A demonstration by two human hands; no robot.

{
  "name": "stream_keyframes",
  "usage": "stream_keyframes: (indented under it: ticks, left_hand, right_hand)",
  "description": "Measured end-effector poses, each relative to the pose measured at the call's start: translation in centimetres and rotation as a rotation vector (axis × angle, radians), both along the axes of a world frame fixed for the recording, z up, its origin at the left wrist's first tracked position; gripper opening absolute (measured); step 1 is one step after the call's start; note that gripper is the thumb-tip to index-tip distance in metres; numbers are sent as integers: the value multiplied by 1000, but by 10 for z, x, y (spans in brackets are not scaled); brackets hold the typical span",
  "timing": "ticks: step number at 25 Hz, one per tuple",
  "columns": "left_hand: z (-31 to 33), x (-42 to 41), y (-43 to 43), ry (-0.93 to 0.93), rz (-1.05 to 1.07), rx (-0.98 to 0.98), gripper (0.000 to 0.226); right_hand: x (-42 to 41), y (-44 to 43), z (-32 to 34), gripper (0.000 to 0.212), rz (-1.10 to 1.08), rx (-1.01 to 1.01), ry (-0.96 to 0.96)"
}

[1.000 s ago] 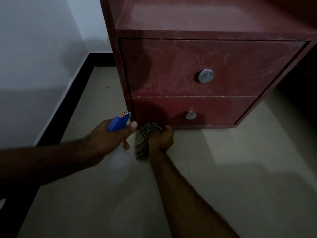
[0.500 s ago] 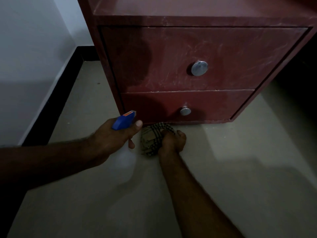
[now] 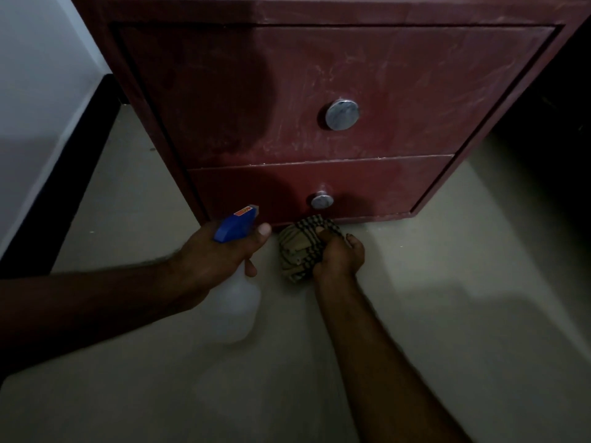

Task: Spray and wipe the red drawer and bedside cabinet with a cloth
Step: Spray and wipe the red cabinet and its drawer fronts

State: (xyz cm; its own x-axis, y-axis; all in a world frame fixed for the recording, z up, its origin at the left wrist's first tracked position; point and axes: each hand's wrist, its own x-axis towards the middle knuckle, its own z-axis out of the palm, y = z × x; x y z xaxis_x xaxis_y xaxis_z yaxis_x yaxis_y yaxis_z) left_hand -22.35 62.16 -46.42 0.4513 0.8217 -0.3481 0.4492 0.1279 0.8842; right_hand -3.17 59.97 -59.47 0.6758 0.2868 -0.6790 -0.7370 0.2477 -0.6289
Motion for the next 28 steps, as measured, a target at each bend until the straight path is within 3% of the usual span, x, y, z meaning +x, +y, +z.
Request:
stream_keyframes:
  ticks: [9, 13, 22, 28]
  left_hand:
    - [6, 40, -17, -91, -35, -13, 42]
    - [5, 46, -22, -38, -44, -19, 53]
    - [3, 65, -31, -44, -48, -30, 36]
    - [6, 79, -34, -62, -53, -26, 52]
  right_hand:
    - [52, -22, -2, 73, -44, -35, -15]
    - [89, -35, 2, 69, -100, -79, -60]
    - [153, -56, 12, 60, -226, -77, -79]
    - [143, -51, 21, 33, -122, 6, 26]
